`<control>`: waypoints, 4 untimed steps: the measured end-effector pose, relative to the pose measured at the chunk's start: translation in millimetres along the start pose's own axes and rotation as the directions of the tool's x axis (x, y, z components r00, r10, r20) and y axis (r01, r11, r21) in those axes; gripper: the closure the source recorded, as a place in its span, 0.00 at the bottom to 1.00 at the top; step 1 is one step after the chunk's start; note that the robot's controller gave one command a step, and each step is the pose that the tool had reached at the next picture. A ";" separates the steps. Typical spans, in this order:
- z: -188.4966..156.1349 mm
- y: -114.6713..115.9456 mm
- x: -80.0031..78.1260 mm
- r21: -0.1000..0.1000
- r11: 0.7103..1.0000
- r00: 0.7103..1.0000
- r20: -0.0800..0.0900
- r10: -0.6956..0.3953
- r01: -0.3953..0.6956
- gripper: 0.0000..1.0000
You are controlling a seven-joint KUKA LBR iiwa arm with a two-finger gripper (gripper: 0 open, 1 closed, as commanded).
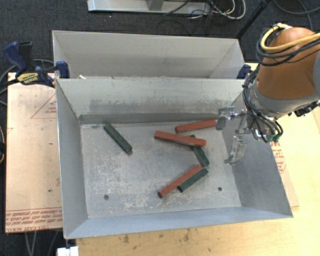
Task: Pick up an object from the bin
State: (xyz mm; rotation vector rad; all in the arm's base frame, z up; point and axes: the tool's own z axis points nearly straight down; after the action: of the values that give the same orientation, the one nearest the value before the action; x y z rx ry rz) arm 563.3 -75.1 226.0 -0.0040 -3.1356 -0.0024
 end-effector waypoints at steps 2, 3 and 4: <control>156.0 30.0 8.2 0.002 0.991 0.991 0.006 -0.131 0.131 1.00; 47.7 26.8 8.6 0.004 0.992 0.992 0.017 -0.128 0.128 1.00; 64.8 17.5 43.5 0.000 0.998 0.998 0.003 -0.070 0.070 1.00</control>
Offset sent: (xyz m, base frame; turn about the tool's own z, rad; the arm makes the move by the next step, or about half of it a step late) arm -0.0095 0.0295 -0.1560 -0.1314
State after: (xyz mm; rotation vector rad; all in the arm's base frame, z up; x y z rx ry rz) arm 519.5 -57.4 161.5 0.1053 -3.1372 -0.0021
